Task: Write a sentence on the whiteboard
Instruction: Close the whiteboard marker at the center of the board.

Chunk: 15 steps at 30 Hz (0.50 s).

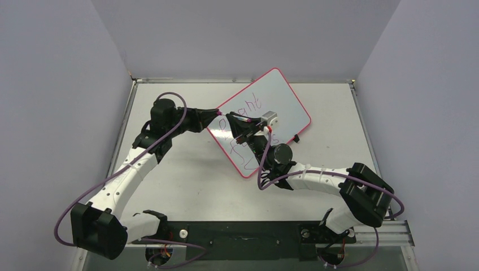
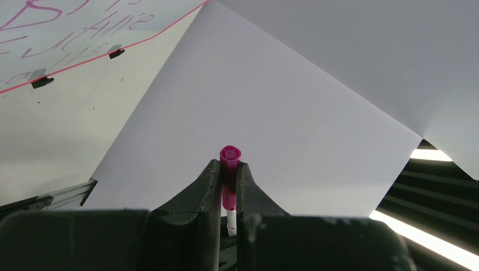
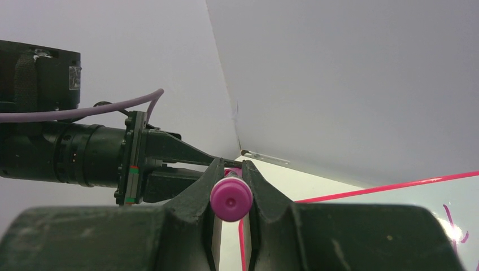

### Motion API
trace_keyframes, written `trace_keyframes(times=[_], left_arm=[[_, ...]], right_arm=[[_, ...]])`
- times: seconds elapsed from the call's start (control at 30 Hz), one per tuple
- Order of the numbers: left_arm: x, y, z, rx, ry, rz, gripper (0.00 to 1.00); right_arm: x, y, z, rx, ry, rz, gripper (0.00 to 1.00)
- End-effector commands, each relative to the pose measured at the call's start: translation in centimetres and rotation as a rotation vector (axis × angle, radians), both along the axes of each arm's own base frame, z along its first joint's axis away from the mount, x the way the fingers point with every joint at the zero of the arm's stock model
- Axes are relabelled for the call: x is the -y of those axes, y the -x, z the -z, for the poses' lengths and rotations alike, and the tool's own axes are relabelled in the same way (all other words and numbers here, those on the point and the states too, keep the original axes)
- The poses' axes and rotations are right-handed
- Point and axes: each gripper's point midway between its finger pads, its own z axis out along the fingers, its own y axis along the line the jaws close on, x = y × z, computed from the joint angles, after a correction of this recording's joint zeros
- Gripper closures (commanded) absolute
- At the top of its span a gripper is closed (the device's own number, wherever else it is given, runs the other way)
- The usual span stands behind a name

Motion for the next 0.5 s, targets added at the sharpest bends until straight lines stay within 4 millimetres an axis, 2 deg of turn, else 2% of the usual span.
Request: trace_keyframes(times=[0.0,0.2,0.47], left_arm=[[-0.2,0.5,-2.5,0.077,0.045,0.006,1.0],[-0.1,0.4,-2.3,0.074,0.048,0.011,1.0],[-0.1,0.8,-3.3,0.108,0.052,0.019,1.0]], right_arm=[[0.3,0.2,-0.7,0.015,-0.014,0.01,1.0],[0.2,0.1,-0.6,0.012,-0.015,0.008,1.0],[-0.9,-0.7,-0.1,0.0,0.012,0.008,1.0]])
